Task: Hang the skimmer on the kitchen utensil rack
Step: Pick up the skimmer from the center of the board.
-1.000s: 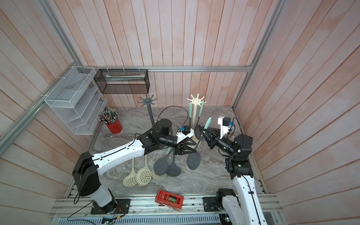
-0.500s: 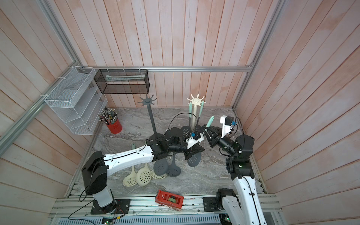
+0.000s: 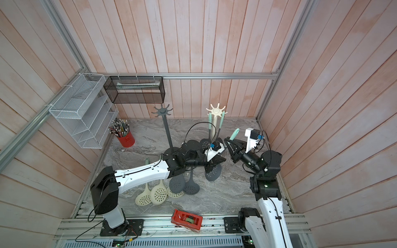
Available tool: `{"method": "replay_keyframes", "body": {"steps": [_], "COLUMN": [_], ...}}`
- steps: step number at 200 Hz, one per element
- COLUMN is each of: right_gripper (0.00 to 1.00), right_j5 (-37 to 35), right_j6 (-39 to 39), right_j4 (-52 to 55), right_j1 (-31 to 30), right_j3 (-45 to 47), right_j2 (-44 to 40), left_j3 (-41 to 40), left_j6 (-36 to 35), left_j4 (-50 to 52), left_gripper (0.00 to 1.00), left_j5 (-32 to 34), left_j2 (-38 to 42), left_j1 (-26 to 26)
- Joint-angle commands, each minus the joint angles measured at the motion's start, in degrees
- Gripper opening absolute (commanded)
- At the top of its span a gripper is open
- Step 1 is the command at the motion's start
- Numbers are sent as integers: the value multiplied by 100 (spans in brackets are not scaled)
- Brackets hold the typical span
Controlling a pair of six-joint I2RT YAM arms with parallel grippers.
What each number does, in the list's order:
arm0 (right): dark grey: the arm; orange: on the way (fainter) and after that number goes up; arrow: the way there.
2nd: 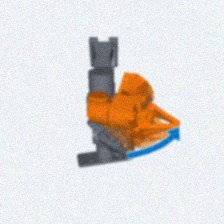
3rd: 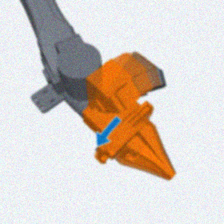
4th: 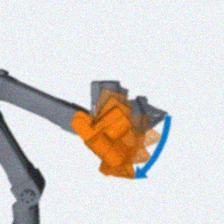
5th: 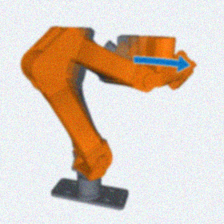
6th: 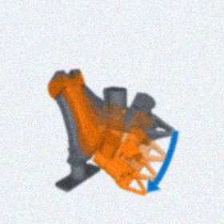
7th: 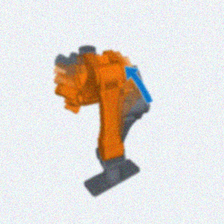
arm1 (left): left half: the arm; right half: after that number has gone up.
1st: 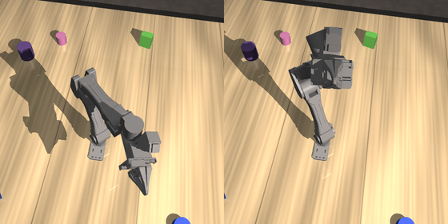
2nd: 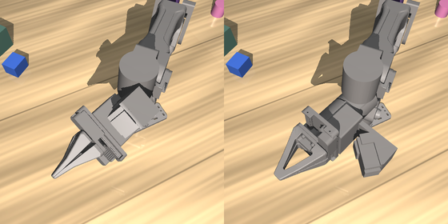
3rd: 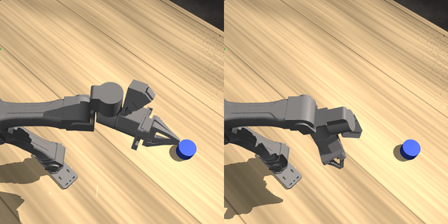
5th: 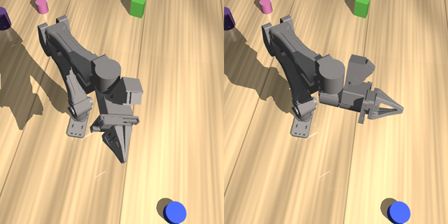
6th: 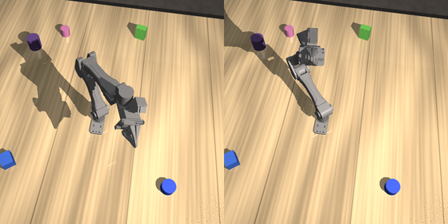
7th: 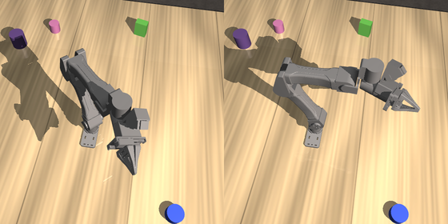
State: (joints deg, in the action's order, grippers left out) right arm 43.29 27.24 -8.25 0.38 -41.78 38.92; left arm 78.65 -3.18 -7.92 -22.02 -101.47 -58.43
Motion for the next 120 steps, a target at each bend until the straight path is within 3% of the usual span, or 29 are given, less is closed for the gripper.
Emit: {"method": "replay_keyframes", "body": {"steps": [1,11,41,58,86,120], "right_gripper": [1,0,0,0,0,0], "right_j5": [13,-60,-221,-275,-234,-220], "right_j6": [74,28,-168,-217,-244,-274], "right_j4": [180,246,468,529,507,545], "right_j1": [1,5,9,19,26,27], "right_j3": [-36,-66,-129,-137,-142,-144], "right_j2": [-155,-164,-147,-123,-104,-104], "left_j3": [-93,-113,-392,-561,-706,-879], "left_j6": [47,6,-203,-305,-391,-445], "left_j4": [-240,-227,-304,-350,-427,-697], "left_gripper": [0,0,35,47,55,56], "left_j5": [266,339,668,809,984,1277], "left_j2": [143,190,551,799,1049,1082], "left_j1": [31,37,28,35,59,97]}}
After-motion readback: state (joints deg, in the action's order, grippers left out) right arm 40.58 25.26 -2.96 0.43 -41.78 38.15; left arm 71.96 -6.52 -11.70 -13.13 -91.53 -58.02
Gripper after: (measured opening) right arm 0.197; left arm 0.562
